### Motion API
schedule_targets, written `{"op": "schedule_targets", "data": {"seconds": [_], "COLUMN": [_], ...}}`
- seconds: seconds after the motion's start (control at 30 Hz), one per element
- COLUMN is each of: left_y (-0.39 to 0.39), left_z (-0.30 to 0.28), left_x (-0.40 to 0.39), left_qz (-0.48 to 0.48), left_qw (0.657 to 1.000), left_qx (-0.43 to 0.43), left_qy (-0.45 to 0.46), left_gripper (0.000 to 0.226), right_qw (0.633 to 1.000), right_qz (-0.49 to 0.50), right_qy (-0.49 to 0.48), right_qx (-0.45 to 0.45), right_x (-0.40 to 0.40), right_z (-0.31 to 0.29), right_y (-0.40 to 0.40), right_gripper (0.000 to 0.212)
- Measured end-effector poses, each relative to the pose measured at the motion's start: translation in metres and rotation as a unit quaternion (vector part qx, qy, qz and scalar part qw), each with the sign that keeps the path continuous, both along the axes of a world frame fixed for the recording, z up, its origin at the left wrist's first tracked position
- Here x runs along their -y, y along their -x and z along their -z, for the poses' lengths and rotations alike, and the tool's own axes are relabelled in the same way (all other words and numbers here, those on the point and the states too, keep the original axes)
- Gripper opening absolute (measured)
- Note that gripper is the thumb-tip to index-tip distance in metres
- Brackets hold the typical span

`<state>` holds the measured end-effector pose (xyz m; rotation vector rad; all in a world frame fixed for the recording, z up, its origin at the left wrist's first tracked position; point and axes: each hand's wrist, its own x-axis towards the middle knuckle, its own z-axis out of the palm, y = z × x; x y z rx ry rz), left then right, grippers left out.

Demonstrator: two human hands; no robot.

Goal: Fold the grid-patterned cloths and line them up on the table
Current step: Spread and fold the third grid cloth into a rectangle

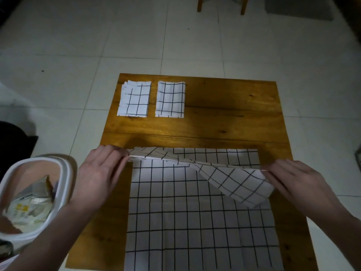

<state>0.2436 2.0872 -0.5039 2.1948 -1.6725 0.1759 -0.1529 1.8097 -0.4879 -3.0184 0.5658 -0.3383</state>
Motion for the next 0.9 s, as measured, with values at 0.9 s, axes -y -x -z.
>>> {"op": "schedule_targets", "data": {"seconds": [0.9], "left_y": [0.066], "left_z": [0.098], "left_x": [-0.081], "left_qz": [-0.019], "left_qw": [0.986], "left_qx": [-0.156], "left_qy": [-0.058], "left_gripper": [0.041], "right_qw": [0.984], "right_qz": [0.156], "right_qy": [-0.020], "right_qx": [-0.080], "right_x": [-0.069], "right_z": [0.095], "right_y": [0.077], "right_gripper": [0.074]}}
